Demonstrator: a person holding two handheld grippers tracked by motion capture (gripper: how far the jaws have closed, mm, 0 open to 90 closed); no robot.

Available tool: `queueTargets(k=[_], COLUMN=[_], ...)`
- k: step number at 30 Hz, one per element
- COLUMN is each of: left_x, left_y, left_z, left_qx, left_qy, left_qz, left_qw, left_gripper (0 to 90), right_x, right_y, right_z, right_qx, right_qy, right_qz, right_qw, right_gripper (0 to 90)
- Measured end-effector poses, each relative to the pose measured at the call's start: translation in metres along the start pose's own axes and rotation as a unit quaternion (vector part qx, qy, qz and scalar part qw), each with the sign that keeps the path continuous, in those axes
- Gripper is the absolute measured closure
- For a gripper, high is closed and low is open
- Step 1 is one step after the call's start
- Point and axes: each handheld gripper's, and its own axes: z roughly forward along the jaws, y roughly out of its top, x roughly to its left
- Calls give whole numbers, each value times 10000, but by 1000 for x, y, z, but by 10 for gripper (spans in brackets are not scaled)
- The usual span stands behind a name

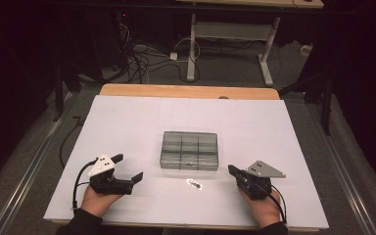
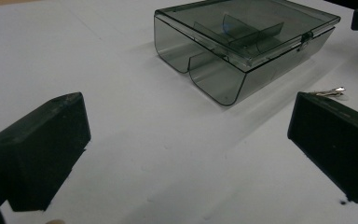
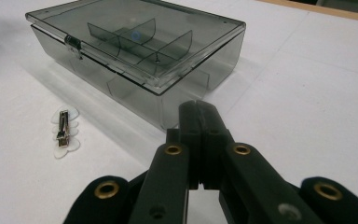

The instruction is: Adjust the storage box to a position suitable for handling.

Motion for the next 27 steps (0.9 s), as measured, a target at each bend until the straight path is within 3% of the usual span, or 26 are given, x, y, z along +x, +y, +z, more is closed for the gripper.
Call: queueTargets(k=[4,7,14,19,24,27], left_x=[-2,-7,-10,-10,-10,-12], left_y=[2,3,3,3,3,4], left_z=[2,2,2,4,6,7], left_qx=[19,-73,-127,-92,-32,19], left_qy=[-27,113,102,246,134,-17], left_qz=[59,229,179,108,166,161], left_qw=[10000,9996,9997,9996,9998,9999], left_gripper=[0,0,0,5,51,142], right_x=[1,3,6,5,4,6], right_y=[-2,-2,0,0,0,1], right_z=[-3,-3,-4,-8,-8,-6], right_qx=[-76,-104,-139,-253,-260,-266], right_qy=[5,-9,-22,88,132,131], right_qz=[16,27,-53,-121,-166,-223], right_qw=[10000,9999,9999,9996,9994,9993], right_gripper=[900,900,900,900,900,900])
